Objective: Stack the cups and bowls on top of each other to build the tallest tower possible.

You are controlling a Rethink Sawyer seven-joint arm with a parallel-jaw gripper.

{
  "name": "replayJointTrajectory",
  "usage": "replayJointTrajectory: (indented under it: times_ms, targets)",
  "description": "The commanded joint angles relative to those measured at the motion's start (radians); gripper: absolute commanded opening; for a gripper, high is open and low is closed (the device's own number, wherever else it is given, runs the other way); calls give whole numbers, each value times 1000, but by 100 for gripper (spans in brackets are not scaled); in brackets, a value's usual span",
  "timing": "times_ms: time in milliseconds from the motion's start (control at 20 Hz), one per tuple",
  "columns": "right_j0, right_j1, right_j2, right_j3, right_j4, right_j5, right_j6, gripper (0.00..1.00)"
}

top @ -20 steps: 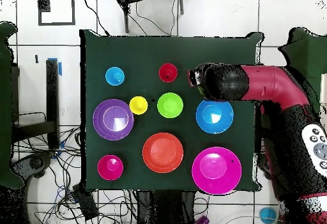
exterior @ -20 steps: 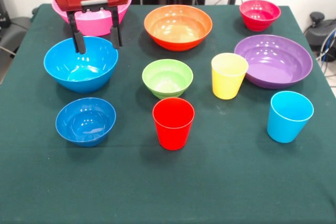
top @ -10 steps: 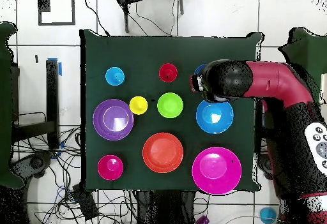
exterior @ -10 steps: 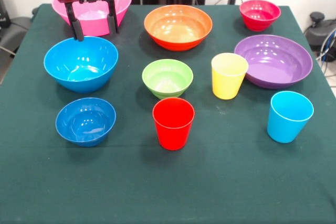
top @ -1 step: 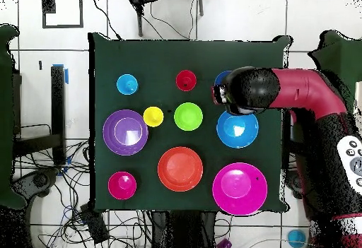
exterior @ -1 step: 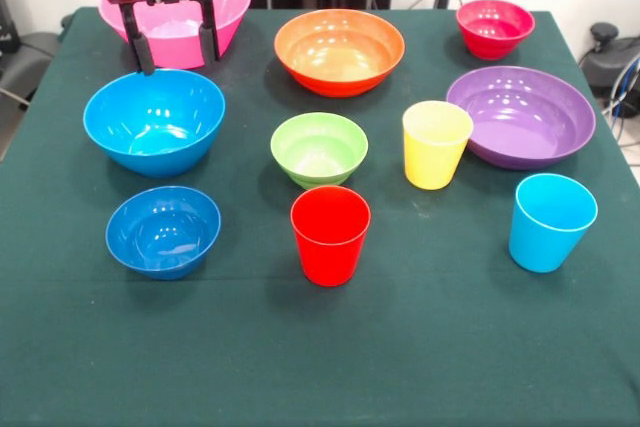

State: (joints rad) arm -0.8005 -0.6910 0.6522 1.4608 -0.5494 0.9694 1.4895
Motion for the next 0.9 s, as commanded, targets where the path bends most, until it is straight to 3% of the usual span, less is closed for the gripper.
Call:
replayJointTrajectory:
  times_ms: [50,900]
  targets:
    - [2,52,11,30,-83,42,-278,100]
    - [-23,61,30,99,-144,-84,-264,100]
